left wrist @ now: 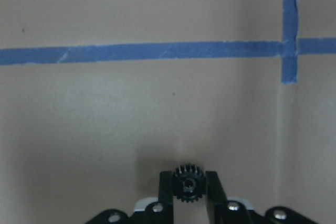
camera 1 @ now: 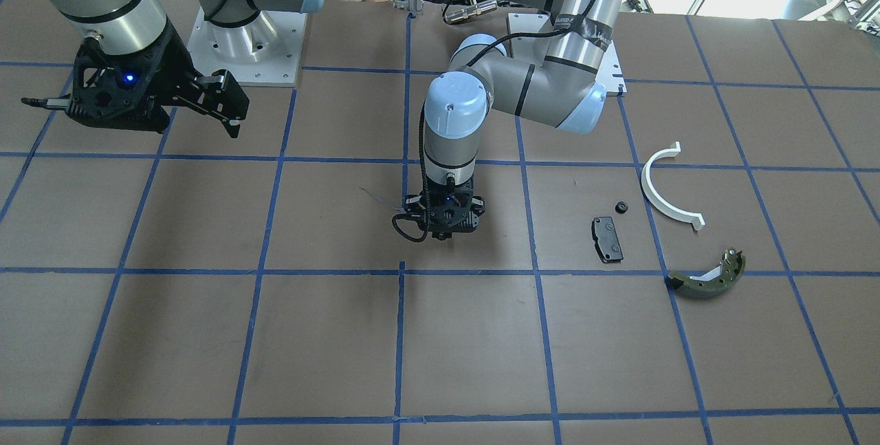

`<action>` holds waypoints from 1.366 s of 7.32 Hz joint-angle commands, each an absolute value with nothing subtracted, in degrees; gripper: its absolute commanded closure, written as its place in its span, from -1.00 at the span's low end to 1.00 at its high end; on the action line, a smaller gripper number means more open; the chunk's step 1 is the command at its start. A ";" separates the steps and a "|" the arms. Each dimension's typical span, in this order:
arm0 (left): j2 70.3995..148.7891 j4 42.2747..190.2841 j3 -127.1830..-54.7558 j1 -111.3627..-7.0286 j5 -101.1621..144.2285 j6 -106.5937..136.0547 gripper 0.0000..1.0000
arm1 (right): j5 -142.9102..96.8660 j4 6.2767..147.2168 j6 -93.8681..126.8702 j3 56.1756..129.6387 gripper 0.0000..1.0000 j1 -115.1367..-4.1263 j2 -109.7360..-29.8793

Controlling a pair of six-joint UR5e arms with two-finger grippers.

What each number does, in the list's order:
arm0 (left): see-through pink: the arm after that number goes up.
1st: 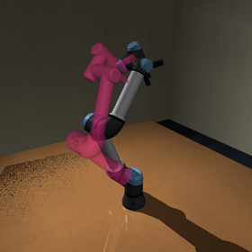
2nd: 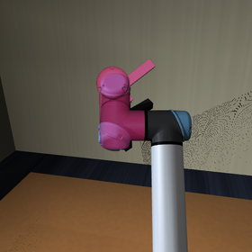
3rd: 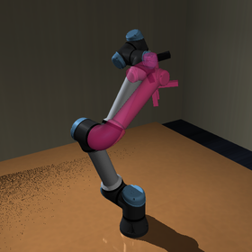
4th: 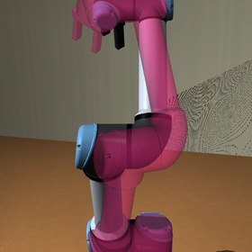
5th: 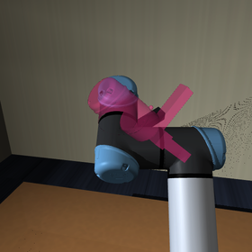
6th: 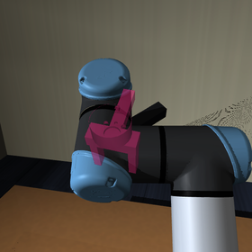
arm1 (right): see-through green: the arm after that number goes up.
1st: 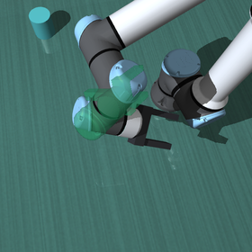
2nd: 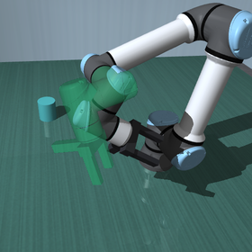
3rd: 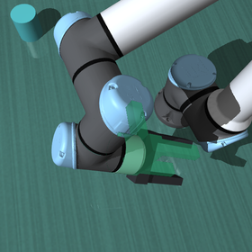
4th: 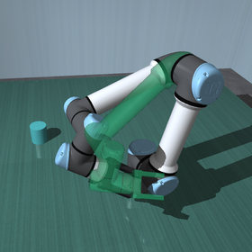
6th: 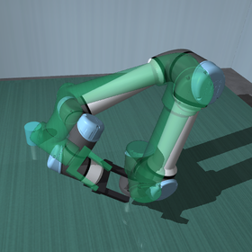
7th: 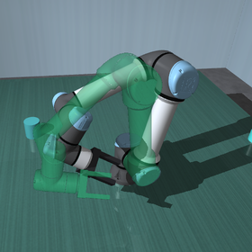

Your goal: Place bearing gear from tray to pile

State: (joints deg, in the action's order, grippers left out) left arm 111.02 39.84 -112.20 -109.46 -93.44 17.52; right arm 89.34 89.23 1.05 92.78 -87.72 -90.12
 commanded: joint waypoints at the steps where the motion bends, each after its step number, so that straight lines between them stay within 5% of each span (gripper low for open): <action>1: 110.22 41.82 -110.39 -104.89 -95.72 13.37 1.00 | 88.86 89.12 1.14 92.72 -1.00 -87.71 -90.18; 10: 104.50 53.97 -113.36 -74.03 -96.15 -23.51 1.00 | 89.56 89.91 1.06 92.81 -1.00 -87.71 -89.91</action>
State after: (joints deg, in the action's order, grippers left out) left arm 104.54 53.72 -112.02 -77.71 -96.18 -19.00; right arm 89.46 89.83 1.09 92.74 -87.72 -90.02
